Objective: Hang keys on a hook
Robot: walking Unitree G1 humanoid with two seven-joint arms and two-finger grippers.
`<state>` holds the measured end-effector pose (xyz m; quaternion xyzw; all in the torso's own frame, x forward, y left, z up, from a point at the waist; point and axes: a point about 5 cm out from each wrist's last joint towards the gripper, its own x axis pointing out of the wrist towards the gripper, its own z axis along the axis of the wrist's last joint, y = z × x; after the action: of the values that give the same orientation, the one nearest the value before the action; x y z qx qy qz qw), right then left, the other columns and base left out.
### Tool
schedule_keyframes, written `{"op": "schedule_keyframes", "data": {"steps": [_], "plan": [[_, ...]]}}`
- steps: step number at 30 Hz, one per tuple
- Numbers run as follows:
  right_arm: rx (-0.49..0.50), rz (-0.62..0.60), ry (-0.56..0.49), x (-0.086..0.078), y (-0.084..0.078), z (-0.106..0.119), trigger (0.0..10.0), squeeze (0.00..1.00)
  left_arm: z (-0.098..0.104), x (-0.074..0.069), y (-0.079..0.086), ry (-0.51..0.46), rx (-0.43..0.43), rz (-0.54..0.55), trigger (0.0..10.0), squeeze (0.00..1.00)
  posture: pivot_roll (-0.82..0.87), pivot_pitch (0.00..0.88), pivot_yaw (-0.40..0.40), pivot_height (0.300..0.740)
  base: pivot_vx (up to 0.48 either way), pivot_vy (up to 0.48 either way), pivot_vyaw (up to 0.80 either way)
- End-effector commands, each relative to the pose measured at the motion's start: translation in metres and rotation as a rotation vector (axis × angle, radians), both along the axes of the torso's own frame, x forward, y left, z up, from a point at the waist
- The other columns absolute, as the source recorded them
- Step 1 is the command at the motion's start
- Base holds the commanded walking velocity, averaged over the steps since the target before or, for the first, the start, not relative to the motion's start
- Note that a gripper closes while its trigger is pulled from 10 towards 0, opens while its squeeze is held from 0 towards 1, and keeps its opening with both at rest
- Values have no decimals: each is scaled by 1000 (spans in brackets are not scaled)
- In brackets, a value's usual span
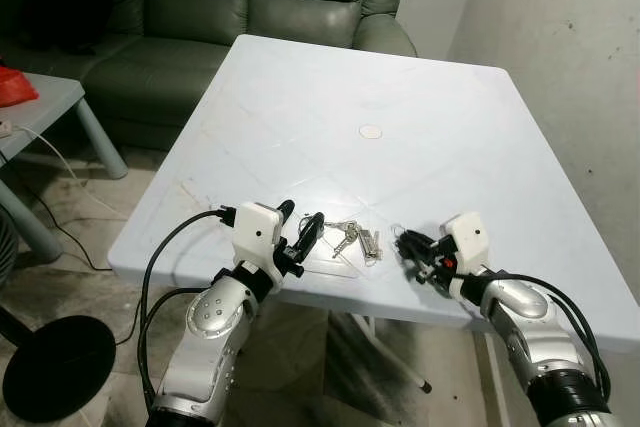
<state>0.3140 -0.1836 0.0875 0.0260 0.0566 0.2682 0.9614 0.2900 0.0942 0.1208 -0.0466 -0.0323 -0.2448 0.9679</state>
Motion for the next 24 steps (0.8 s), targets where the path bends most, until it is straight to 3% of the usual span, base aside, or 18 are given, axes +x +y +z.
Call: {"op": "schedule_keyframes", "data": {"steps": [1, 2, 4, 5, 6, 12, 17, 22, 24], "plan": [[75, -66, -56, 8, -4, 18, 4431, 0, 4, 7, 6, -9, -7, 32, 10000, 0, -37, 0, -58, 740, 0, 0, 0], [107, -79, -69, 9, -2, 22, 5882, 0, 7, 11, 11, -10, -23, 53, 10000, 0, -38, 0, -55, 740, 0, 0, 0], [124, -80, -72, 10, -1, 24, 5882, 0, 9, 13, 14, -10, -36, 69, 10000, 0, -39, 0, -56, 740, 0, 0, 0], [128, -97, -97, 10, -1, 28, 8980, 0, 11, 17, 19, -18, -36, 94, 10000, 0, -42, 0, -57, 740, 0, 0, 0], [135, -112, -111, 11, -1, 32, 10000, 0, 13, 20, 24, -23, -38, 112, 10000, 0, -48, 0, -56, 740, 0, 0, 0], [144, -220, -210, 14, -8, 51, 10000, 0, 22, 33, 46, -42, -58, 199, 10000, 0, -63, 0, -45, 740, 0, 0, 0], [106, -409, -315, 13, -22, 64, 10000, 0, 30, 46, 65, -67, 1, 280, 10000, 0, -84, 0, -21, 740, 0, 0, 0], [90, -487, -339, 12, -25, 68, 10000, 0, 39, 54, 75, -115, 37, 328, 10000, 0, -98, 0, -10, 740, 0, 0, 0], [67, -513, -337, 11, -26, 68, 10000, 0, 42, 58, 76, -93, -13, 309, 10000, 0, -103, 0, -8, 740, 0, 0, 0]]}}
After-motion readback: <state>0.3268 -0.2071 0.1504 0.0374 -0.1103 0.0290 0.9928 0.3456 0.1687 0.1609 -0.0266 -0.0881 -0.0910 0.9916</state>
